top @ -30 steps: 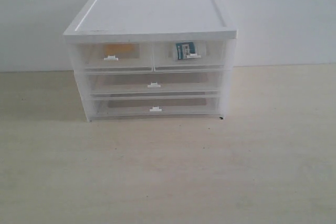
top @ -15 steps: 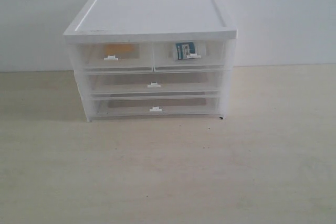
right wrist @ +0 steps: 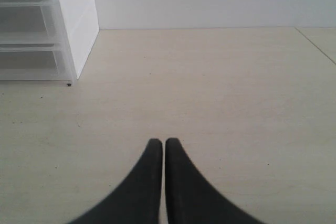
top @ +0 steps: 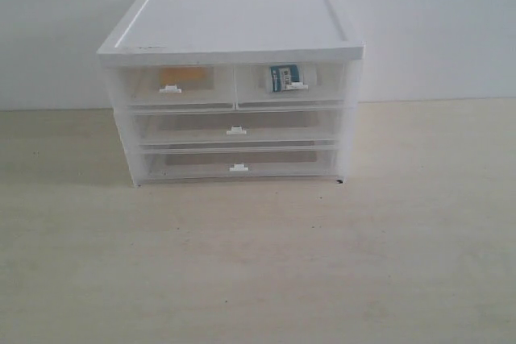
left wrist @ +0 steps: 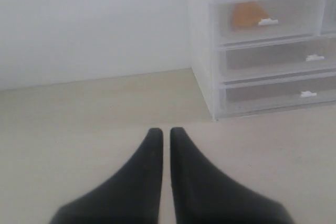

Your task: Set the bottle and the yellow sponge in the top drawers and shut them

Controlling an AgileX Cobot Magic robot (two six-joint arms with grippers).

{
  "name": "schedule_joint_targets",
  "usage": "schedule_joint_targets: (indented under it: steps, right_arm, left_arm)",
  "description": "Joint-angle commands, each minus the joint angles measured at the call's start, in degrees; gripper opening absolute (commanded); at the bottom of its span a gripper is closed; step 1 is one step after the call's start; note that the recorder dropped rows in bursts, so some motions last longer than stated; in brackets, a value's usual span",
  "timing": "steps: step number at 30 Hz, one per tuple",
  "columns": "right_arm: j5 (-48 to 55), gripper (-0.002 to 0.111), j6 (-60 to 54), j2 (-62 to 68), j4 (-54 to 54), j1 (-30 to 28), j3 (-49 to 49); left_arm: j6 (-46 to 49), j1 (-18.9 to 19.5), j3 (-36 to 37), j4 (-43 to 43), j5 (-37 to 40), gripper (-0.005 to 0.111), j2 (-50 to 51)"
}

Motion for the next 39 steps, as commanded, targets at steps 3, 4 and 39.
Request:
schedule_joint_targets:
  steps: [3, 4, 39]
  right_arm:
    - [-0.5, 0.000, -0.1, -0.3, -0.2, 0.0, -0.1]
    - [-0.5, 0.000, -0.1, -0.3, -0.2, 0.0, -0.1]
    - [-0.5, 0.000, -0.1, -0.3, -0.2, 0.0, -0.1]
  left_arm:
    - [-0.6, 3.8, 0.3, -0.8, -1.3, 0.004, -0.1]
    - [-0.7, 4.1, 0.3, -1.2, -1.4, 0.004, -0.1]
    - [-0.5, 4.6, 5.6, -6.0, -3.2, 0.004, -0.1]
